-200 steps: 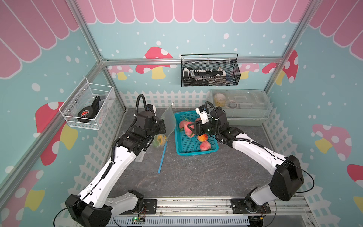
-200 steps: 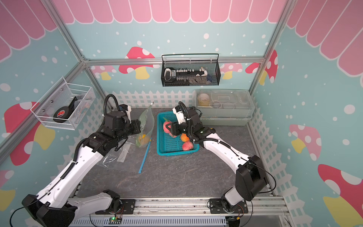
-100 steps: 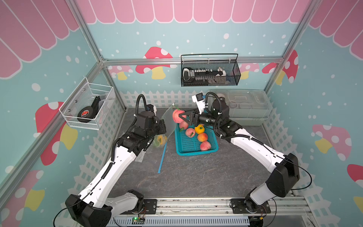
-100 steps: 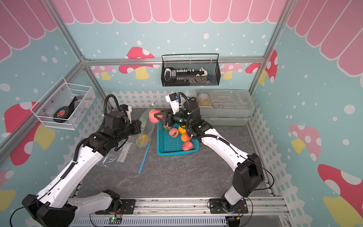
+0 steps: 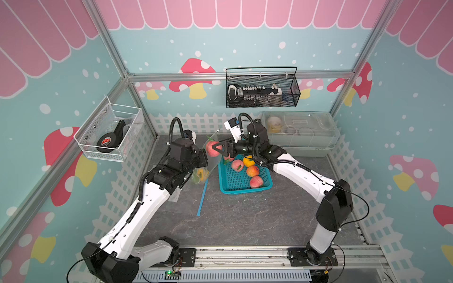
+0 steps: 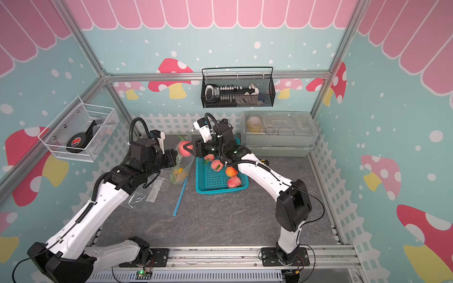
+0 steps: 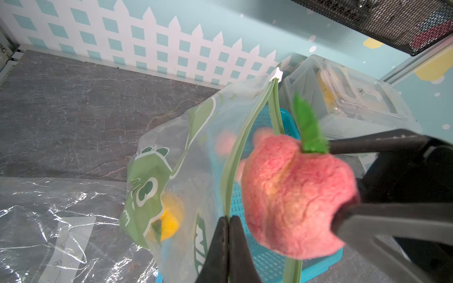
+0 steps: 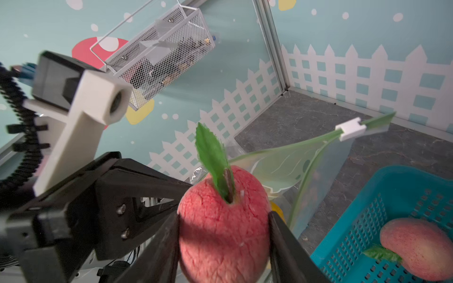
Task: Place the peach in a zip-top bag and seal the zipper
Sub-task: Place the peach in the zipper food storage bag, then pick up the peach from the basket.
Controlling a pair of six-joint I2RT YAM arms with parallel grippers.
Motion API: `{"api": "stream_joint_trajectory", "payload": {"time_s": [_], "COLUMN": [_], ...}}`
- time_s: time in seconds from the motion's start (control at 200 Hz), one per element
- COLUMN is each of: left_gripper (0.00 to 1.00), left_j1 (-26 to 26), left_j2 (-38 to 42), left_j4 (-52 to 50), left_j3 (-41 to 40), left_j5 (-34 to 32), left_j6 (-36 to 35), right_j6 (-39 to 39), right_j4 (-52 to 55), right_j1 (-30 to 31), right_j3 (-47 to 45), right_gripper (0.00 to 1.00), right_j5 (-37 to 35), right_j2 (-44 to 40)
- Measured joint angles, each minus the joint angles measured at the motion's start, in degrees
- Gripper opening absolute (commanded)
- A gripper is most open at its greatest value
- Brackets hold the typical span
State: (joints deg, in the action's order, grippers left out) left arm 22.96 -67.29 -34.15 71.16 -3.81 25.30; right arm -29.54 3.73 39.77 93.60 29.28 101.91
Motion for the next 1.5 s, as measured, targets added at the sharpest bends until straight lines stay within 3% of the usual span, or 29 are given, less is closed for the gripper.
{"api": "stream_joint_trajectory", "payload": {"time_s": [0.425,0.54,0.66,0.971,1.106,1.271,1.501], "left_gripper": [0.0,0.0,0.0,0.0,0.0,0.0,0.0], "left_j1": [0.0,0.0,0.0,0.0,0.0,0.0,0.0], "left_j2": [0.5,0.5,0.5,0.5,0.5,0.8,1.2], "left_j4": [1.0,1.1,1.2,1.4,1.4,1.4,1.4], "left_j3": [-0.4,-0.4,-0.6,-1.2,-1.2,-1.5,-1.5], "left_j5": [0.3,0.3,0.4,0.4,0.4,0.4,0.4], "left_j6": [0.0,0.0,0.0,0.0,0.0,0.0,0.0], "right_j6": [6.5,7.3,7.8,8.7,9.4,10.1,10.5], "right_j4": [13.0,13.9,14.5,11.2,8.2,6.3,11.3], "right_j1": [2.5,2.7,2.7,2.7,2.7,2.7,2.6], "right_j3": [6.6,6.6,6.6,1.9,-4.4,-10.0,-10.5], "right_gripper": [0.62,0.66,0.76,0.78,0.78,0.8,0.8], "right_j5": [-8.0,-8.9,-9.2,-11.9,-17.4,-29.0,-43.2], "right_j2": [3.3,3.3,3.3,0.2,-5.3,-11.1,-10.8]}}
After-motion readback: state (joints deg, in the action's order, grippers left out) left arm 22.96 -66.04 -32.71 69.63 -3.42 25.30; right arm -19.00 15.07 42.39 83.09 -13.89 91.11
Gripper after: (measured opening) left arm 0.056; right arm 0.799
